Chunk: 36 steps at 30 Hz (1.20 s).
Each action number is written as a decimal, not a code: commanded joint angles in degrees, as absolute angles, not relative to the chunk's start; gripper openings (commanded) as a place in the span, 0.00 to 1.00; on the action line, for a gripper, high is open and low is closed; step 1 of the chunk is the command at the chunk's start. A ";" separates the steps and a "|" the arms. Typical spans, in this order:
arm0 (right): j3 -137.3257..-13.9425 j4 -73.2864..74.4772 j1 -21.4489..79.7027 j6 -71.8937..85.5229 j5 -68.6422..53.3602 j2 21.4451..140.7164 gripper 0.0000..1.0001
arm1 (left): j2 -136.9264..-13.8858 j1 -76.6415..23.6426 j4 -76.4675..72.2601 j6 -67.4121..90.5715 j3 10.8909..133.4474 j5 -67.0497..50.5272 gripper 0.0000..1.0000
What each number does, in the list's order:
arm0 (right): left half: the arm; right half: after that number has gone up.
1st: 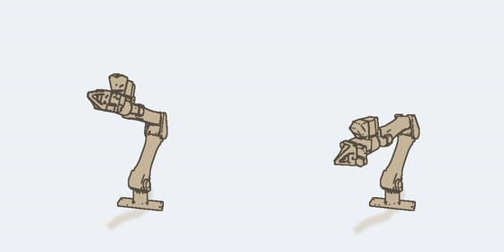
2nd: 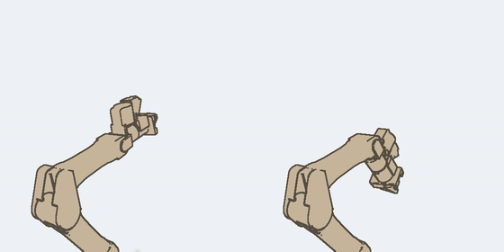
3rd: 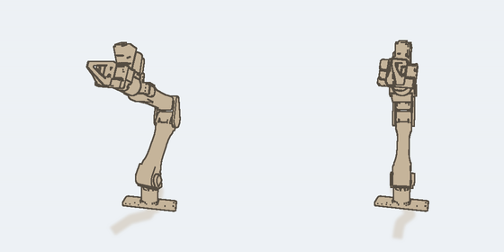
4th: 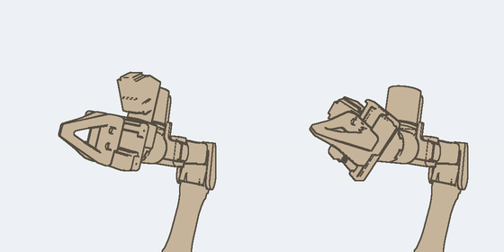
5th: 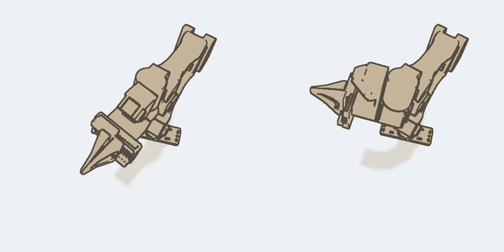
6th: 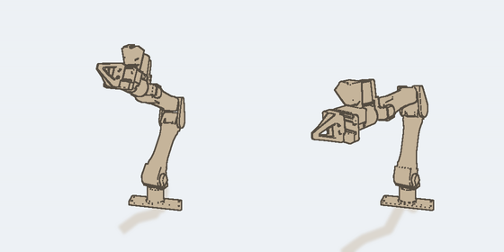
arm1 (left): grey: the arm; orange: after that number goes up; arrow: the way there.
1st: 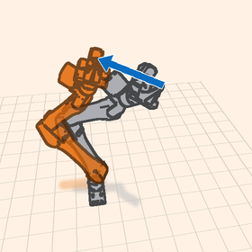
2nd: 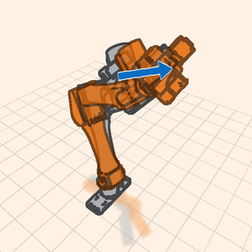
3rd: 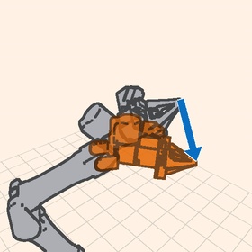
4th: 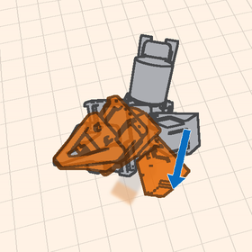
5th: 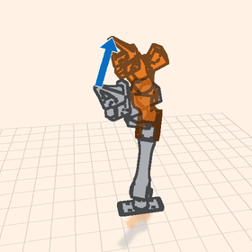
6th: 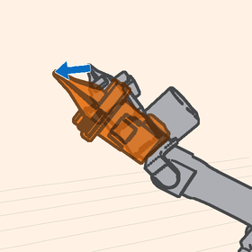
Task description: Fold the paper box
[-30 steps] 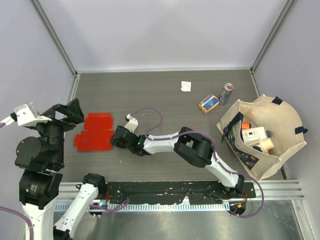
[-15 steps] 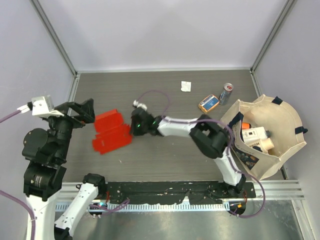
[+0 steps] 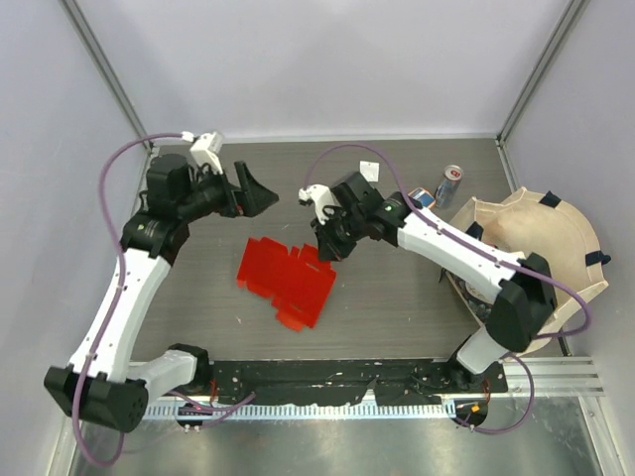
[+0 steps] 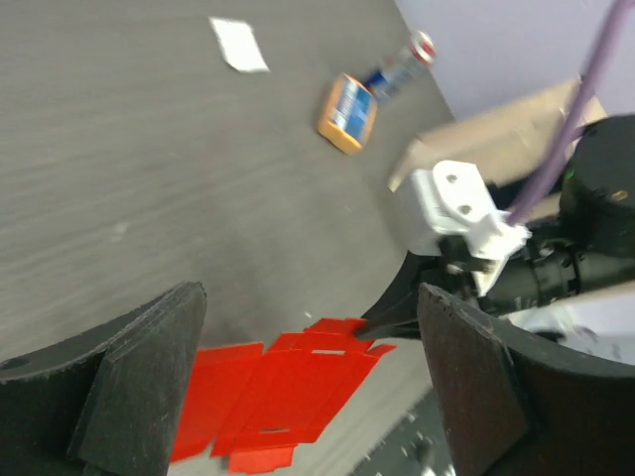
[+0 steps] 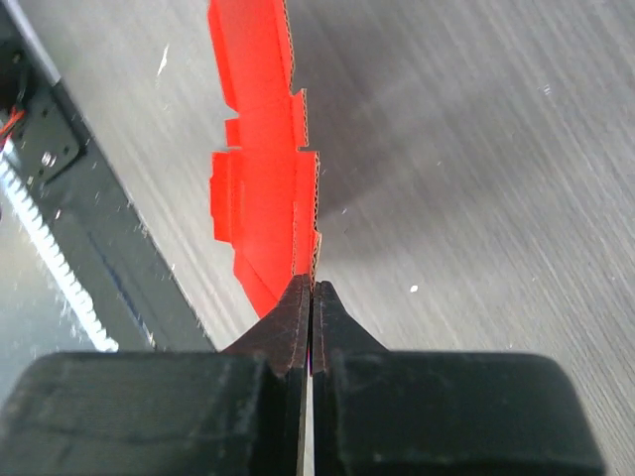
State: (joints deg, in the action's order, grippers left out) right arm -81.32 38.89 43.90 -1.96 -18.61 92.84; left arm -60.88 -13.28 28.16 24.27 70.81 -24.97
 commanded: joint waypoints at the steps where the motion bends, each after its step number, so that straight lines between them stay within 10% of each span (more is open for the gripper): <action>1: -79.28 42.18 41.23 -10.89 -28.55 86.40 0.01 | -65.03 -13.27 17.70 30.92 68.65 -47.78 0.85; 3: -79.37 43.68 39.99 -12.21 -33.56 84.30 0.01 | -67.76 -13.36 14.35 32.43 66.45 -52.71 0.71; 31: -82.35 45.88 37.00 -15.21 -53.88 82.71 0.01 | -71.37 -27.77 23.99 10.81 62.40 -61.62 0.53; 36: -82.09 44.65 37.00 -14.41 -53.70 82.09 0.01 | -72.24 -28.48 24.96 9.84 62.40 -62.05 0.36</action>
State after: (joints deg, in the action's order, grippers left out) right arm -80.16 47.05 37.28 -14.83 -52.05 83.92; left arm -72.60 -27.97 24.49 11.79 62.22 -59.99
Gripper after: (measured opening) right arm 0.037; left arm 0.436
